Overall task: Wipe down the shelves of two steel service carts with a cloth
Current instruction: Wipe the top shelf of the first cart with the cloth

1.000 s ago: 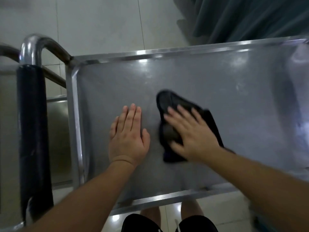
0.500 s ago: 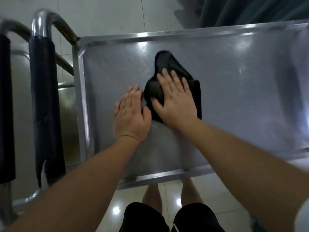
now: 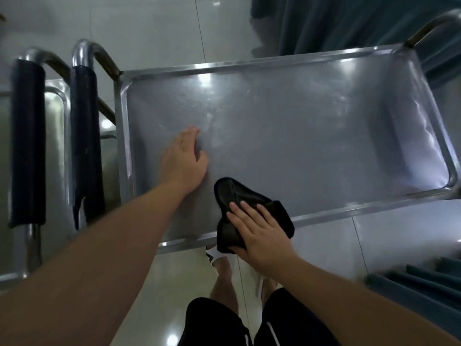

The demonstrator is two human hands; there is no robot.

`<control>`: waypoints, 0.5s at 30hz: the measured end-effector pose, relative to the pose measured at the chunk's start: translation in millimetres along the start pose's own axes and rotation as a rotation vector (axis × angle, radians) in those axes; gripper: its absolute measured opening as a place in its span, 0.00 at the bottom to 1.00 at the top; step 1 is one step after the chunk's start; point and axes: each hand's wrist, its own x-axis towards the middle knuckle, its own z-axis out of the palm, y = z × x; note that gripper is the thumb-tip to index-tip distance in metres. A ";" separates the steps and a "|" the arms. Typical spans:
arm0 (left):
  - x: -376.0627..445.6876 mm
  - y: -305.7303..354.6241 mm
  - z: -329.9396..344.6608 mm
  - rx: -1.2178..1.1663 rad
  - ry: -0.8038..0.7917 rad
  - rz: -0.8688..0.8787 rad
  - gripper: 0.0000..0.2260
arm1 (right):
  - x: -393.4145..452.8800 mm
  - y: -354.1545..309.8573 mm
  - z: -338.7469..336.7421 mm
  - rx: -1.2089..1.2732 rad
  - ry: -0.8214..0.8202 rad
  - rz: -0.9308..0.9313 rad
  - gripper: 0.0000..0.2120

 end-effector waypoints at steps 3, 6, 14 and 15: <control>-50.7 17.3 2.2 -0.060 0.057 -0.078 0.23 | -9.9 0.2 -4.5 -0.070 0.044 -0.085 0.30; -110.2 24.6 16.1 -0.096 0.033 -0.153 0.21 | 0.1 0.0 -22.8 -0.025 0.040 -0.070 0.27; -242.7 55.0 59.4 0.067 -0.034 -0.263 0.21 | -64.8 -3.0 -71.4 0.583 -0.185 0.289 0.12; -256.2 60.8 63.6 0.101 -0.099 -0.294 0.21 | -85.1 -2.3 -71.6 0.580 -0.206 0.283 0.11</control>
